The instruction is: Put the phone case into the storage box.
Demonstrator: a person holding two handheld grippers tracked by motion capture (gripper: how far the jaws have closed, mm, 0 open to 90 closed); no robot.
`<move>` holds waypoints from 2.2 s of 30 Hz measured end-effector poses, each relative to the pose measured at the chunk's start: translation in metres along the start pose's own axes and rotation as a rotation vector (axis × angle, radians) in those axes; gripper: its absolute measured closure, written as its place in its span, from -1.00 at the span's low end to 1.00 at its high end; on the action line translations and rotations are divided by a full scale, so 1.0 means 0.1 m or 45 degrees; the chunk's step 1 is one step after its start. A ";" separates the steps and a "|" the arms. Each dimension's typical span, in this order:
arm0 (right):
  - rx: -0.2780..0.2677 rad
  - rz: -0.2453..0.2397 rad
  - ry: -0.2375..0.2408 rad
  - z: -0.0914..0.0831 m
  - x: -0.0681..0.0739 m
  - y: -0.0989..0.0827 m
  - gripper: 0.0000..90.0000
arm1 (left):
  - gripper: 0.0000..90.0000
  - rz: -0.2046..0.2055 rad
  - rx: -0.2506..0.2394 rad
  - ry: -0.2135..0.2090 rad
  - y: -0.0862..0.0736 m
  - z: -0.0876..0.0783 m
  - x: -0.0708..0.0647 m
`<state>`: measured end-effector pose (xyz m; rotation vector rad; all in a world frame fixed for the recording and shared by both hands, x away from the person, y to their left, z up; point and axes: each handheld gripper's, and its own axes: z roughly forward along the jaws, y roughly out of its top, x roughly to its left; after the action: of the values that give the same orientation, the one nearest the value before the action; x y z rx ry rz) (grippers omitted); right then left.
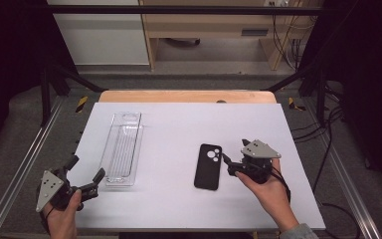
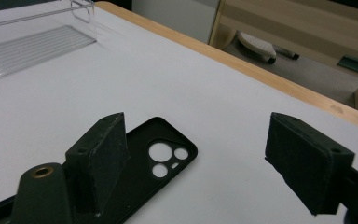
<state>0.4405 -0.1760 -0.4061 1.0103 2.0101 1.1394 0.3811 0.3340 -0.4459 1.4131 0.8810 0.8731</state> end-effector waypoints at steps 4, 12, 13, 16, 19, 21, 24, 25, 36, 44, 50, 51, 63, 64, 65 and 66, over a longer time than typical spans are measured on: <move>0.084 0.016 0.000 0.11 0.02 0.01 -0.52 | -0.98 -0.004 -0.001 0.003 0.00 -0.01 0.00; 0.201 0.053 0.005 0.28 0.04 -0.01 -0.50 | -0.98 -0.001 0.002 0.003 0.00 -0.01 0.01; 0.225 0.066 0.001 0.30 0.04 -0.02 -0.50 | -0.98 0.000 0.002 0.003 0.00 -0.01 0.00; 0.258 0.091 -0.002 0.35 0.04 -0.03 -0.48 | -0.98 0.008 0.005 0.000 0.00 -0.01 0.00; 0.278 0.110 -0.004 0.38 0.04 -0.04 -0.45 | -0.98 0.010 0.005 -0.001 0.00 0.00 -0.01; 0.304 0.128 -0.006 0.42 0.05 -0.05 -0.43 | -0.98 0.009 0.004 -0.002 0.00 0.00 -0.01; 0.322 0.142 -0.003 0.44 0.05 -0.06 -0.40 | -0.98 0.010 0.005 -0.002 0.00 0.00 -0.01; 0.338 0.151 -0.001 0.46 0.05 -0.07 -0.39 | -0.98 0.008 0.004 -0.001 0.00 -0.01 -0.01; 0.434 0.261 0.040 0.61 0.08 -0.15 -0.25 | -0.97 0.014 0.010 -0.002 0.00 0.00 -0.01; 0.485 0.293 0.041 0.69 0.10 -0.20 -0.12 | -0.97 0.015 0.009 -0.004 0.00 0.00 -0.01; 0.525 0.327 0.063 0.73 0.10 -0.22 0.03 | -0.97 0.013 0.007 -0.003 0.00 0.00 -0.01; 0.530 0.334 0.066 0.74 0.10 -0.22 0.05 | -0.97 0.013 0.007 -0.003 0.00 0.00 -0.01; 0.565 0.416 0.090 0.79 0.08 -0.25 0.20 | -0.97 0.012 0.007 -0.002 0.00 0.00 -0.01; 0.571 0.423 0.091 0.80 0.08 -0.25 0.20 | -0.97 0.011 0.007 -0.002 0.00 0.00 -0.01; 0.574 0.431 0.093 0.80 0.07 -0.25 0.21 | -0.97 0.011 0.007 -0.002 0.00 0.00 -0.01; 0.576 0.439 0.094 0.81 0.07 -0.26 0.22 | -0.97 0.011 0.007 -0.002 0.00 0.00 -0.01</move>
<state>0.4926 -0.1443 -0.4659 1.6119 2.2686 0.9098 0.3808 0.3333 -0.4458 1.4234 0.8770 0.8763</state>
